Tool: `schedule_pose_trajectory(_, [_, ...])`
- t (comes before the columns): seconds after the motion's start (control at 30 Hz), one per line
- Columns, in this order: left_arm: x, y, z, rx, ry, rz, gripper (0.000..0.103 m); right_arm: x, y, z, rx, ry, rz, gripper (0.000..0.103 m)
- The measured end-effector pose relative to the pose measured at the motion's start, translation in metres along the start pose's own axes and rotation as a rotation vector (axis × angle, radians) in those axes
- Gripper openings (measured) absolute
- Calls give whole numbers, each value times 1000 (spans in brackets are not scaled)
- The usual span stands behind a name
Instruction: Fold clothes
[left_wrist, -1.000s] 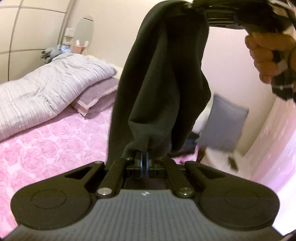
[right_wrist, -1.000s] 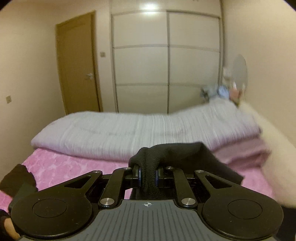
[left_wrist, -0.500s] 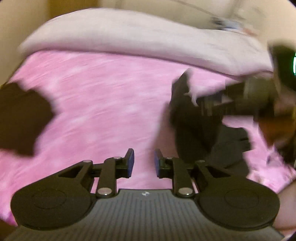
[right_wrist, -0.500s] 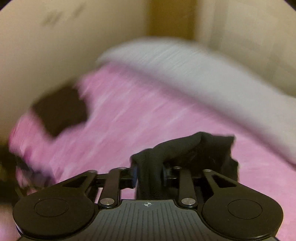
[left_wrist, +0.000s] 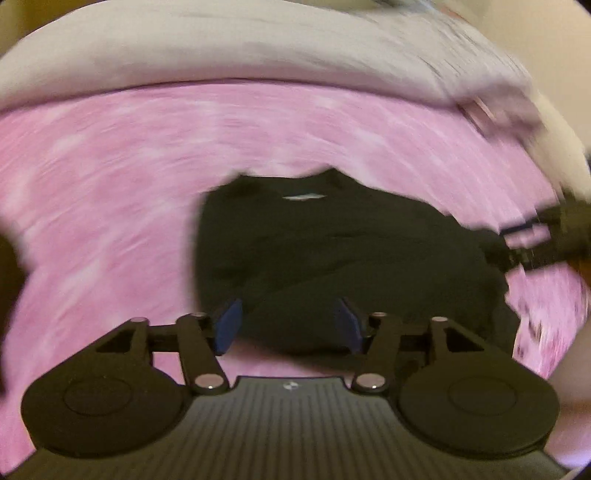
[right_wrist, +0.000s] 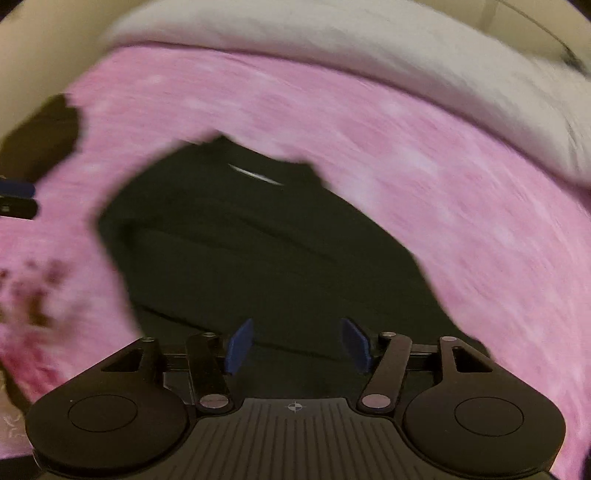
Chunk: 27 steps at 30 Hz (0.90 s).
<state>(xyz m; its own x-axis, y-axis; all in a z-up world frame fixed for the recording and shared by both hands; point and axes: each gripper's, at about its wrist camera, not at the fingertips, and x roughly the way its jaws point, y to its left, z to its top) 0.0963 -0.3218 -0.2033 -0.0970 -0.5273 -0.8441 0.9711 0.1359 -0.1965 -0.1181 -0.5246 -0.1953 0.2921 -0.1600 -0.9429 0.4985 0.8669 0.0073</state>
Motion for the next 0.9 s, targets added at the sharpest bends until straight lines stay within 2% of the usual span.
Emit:
schedule_pose_trajectory(0.1, [55,-44,8,181,65,-13,63,29,-54,-12,18,43,7,68])
schedule_pose_trajectory(0.17, [91,-69,8,302,122,0,63,46,-73,-15,1,46,43,69])
schedule_pose_trajectory(0.23, [121,-83,2,378,204,-2,61,61,-87,-18,-20,33,95,69])
schedule_pose_trajectory(0.27, [132,-85,-2,395,247,-26,45,66,-91,-20,-5,27,138,68])
schedule_pose_trajectory(0.3, [142,-87,-5,410,288,-52,21,72,-95,-20,21,22,186,67])
schedule_pose_trajectory(0.33, [146,-86,-6,421,300,-88,16,77,-99,-21,46,17,234,43])
schedule_pose_trajectory(0.37, [144,-87,-5,434,304,-93,5,83,-99,-21,58,37,265,16])
schedule_pose_trajectory(0.4, [137,-86,-4,442,306,-88,1,82,-95,-20,65,53,294,15])
schedule_pose_trajectory(0.43, [129,-84,-2,450,307,-84,0,77,-90,-20,71,64,325,10])
schedule_pose_trajectory(0.47, [116,-80,-1,454,303,-77,0,73,-85,-18,79,70,372,9])
schedule_pose_trajectory(0.53, [87,-66,-3,461,296,-48,0,49,-61,-18,57,71,469,9])
schedule_pose_trajectory(0.63, [39,-32,-10,444,288,19,0,13,-1,-21,-14,87,662,9])
schedule_pose_trajectory(0.77, [-26,28,-29,350,294,132,0,-8,110,-15,-154,101,929,9])
schedule_pose_trajectory(0.9, [-84,76,-49,247,286,255,2,-10,219,1,-252,119,1180,9])
